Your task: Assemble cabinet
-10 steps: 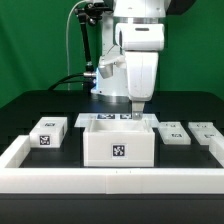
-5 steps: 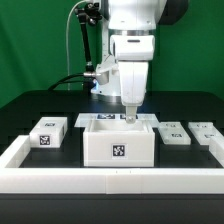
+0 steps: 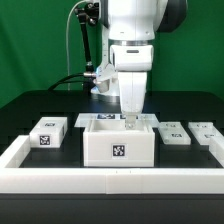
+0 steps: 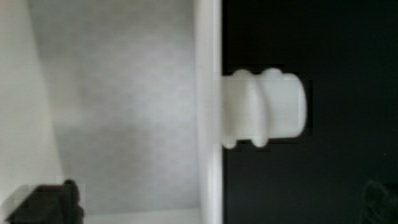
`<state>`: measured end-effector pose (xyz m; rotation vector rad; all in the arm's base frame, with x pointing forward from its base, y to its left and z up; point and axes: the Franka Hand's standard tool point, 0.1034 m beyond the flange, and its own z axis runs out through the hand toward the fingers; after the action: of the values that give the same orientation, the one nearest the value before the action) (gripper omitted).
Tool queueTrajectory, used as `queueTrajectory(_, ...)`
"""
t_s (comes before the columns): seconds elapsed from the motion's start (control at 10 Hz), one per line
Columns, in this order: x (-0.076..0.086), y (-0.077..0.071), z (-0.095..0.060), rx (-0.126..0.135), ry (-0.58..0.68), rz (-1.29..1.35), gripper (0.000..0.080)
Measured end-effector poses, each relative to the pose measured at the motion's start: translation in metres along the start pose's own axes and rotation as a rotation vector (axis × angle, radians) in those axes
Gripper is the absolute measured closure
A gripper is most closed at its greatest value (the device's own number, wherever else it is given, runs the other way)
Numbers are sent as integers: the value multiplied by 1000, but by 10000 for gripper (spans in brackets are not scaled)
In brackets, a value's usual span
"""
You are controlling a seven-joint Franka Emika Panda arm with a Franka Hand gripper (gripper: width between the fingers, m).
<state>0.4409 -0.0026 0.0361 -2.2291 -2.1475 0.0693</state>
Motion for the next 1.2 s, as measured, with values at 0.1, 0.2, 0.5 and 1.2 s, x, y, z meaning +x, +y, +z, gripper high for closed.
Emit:
queueTrajectory(0.1,0,-1,4,7,1,1,2)
queueTrajectory(0.2,0,0,5,8,1,2,2)
queueTrajectory(0.5,0,0,8,15,2,10,245)
queueTrajectory(1.2,0,0,8,12,2,11,761)
